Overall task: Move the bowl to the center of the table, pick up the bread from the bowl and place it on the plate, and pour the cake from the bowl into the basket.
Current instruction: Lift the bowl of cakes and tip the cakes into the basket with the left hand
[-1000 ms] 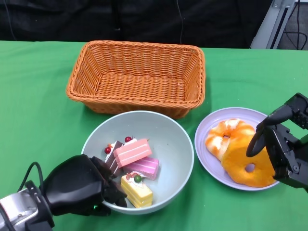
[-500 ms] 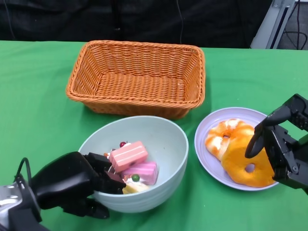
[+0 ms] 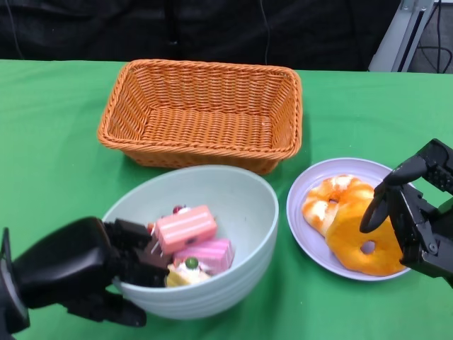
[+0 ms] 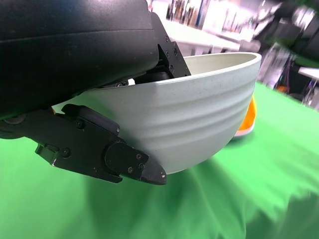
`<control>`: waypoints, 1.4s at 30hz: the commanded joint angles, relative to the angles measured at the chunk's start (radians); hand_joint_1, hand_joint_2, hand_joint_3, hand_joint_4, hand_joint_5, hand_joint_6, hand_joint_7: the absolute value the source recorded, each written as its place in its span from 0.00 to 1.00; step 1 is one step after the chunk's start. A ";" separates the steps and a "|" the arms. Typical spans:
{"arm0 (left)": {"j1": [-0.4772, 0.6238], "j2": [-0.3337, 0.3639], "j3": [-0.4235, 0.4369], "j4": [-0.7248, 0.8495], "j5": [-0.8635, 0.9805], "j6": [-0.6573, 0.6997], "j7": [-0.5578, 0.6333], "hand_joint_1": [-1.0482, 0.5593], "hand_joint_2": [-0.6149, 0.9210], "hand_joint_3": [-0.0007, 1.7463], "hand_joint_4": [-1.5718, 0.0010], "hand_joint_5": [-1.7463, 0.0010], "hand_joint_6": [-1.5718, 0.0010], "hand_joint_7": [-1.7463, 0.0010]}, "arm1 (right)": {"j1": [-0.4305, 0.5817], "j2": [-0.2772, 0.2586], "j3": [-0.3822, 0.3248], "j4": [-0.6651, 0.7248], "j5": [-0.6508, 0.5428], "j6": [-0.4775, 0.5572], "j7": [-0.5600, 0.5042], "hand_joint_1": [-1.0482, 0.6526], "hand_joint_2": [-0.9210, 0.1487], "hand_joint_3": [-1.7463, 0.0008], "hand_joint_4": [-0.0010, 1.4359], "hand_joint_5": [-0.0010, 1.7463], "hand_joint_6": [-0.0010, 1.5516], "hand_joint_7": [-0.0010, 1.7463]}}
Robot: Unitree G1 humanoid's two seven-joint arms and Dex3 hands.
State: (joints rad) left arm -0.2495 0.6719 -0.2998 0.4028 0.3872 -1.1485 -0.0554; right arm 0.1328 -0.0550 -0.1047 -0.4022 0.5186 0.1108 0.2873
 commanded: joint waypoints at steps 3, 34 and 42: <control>0.010 0.010 0.057 -0.048 -0.064 -0.018 -0.037 0.49 0.99 0.13 0.52 0.04 0.43 0.46 | -0.002 -0.007 0.000 -0.014 -0.017 -0.001 -0.012 0.55 0.38 0.34 0.51 0.90 0.45 0.71; -0.310 -0.227 0.132 0.132 -0.125 0.158 -0.117 0.51 0.77 0.55 0.52 0.08 0.45 0.40 | 0.019 -0.007 0.083 0.032 -0.116 -0.039 0.041 0.53 0.44 0.33 0.50 0.95 0.42 0.78; -0.392 -0.293 0.134 0.207 -0.103 0.183 -0.103 0.52 0.79 0.51 0.50 0.16 0.46 0.39 | 0.026 -0.013 0.097 0.038 -0.145 -0.044 0.050 0.54 0.46 0.33 0.50 0.93 0.43 0.77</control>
State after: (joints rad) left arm -0.6062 0.3821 -0.1825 0.6011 0.2903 -0.9647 -0.1798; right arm 0.1485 -0.0556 -0.0108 -0.3614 0.3812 0.0792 0.3348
